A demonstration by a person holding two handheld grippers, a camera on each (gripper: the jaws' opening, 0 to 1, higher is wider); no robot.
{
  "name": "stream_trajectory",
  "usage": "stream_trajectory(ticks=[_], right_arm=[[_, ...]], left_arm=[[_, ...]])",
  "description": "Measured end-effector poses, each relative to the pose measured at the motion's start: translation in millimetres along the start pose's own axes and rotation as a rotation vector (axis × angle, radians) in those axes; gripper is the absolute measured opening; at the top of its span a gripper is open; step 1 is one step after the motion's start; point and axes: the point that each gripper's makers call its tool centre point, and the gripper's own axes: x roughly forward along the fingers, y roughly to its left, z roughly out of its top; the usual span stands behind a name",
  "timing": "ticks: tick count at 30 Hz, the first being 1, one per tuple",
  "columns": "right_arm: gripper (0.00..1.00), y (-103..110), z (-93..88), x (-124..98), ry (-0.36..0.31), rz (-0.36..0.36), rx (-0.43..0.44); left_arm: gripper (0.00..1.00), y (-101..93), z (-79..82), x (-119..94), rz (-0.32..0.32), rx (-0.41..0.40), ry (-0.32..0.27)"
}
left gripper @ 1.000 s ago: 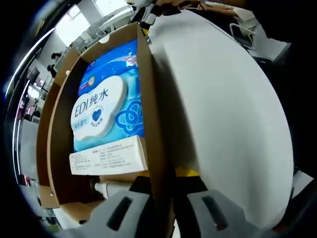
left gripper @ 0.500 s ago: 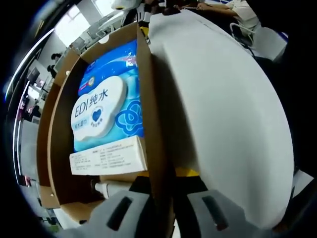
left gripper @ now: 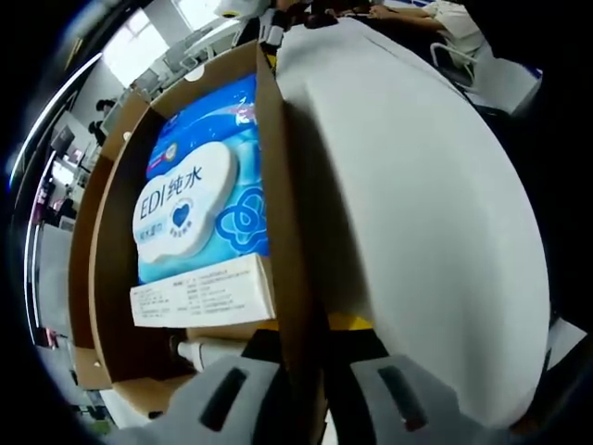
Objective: Operate the shoe box by opening the lid, removing the specified soft item, and placing it in the target area until the item is outside and the box remains undamaged.
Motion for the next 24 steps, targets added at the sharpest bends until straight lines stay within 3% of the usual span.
stream_trajectory(ticks=[3,5,10,13,16,19,22,24], right_arm=[[0.67,-4,8.1,-9,0.007,-0.036,-0.079],[0.69,-2,15.6,-18,0.035,-0.063,-0.074],[0.68,27,58.8,-51,0.046,-0.064,-0.104],[0.68,48,85.7,-64,0.057,-0.033,-0.057],[0.72,74,107.4,-68,0.077,0.012,0.02],[0.73,99,131.3,-65,0.087,0.041,0.012],[0.73,111,143.7,-57,0.103,0.008,-0.01],[0.73,127,144.2,-44,0.155,0.0,-0.022]], left_arm=[[0.04,0.6,-0.3,0,-0.002,-0.003,-0.003],[0.04,0.6,-0.4,0,0.0,-0.005,-0.001],[0.04,0.9,-0.9,0,-0.003,-0.008,-0.003],[0.04,0.5,-1.1,0,-0.004,-0.007,-0.003],[0.04,0.6,-1.4,0,-0.005,-0.008,-0.007],[0.04,1.0,-2.0,0,-0.003,-0.002,-0.004],[0.04,0.3,-1.8,0,-0.002,-0.001,-0.004],[0.04,0.3,-2.2,0,0.001,0.003,-0.002]])
